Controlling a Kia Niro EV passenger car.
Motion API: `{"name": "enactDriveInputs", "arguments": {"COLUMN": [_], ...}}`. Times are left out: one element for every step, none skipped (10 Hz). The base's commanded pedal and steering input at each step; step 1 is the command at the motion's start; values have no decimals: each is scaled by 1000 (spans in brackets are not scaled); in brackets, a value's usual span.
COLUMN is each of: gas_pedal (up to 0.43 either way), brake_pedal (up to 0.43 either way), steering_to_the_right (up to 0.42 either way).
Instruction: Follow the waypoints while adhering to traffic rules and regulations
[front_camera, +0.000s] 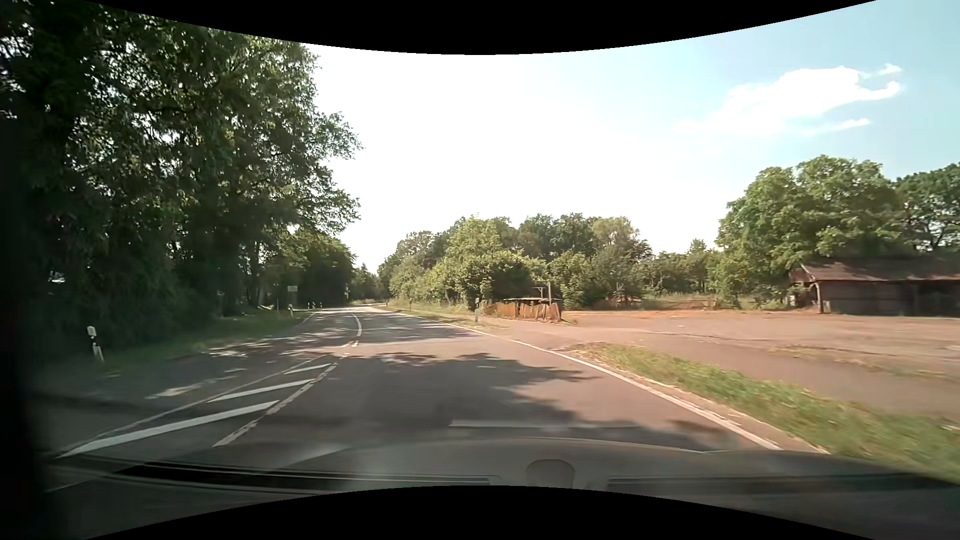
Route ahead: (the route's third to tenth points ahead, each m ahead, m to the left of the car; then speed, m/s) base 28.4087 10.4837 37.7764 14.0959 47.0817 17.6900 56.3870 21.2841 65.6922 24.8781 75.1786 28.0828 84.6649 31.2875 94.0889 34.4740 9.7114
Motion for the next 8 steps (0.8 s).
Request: {"name": "enactDriveInputs", "arguments": {"gas_pedal": [390, 390, 390, 390, 390, 390, 398, 398], "brake_pedal": [6, 6, 6, 6, 6, 6, 6, 6], "steering_to_the_right": [-119, -118, -117, -115, -113, -109, -99, -92]}}
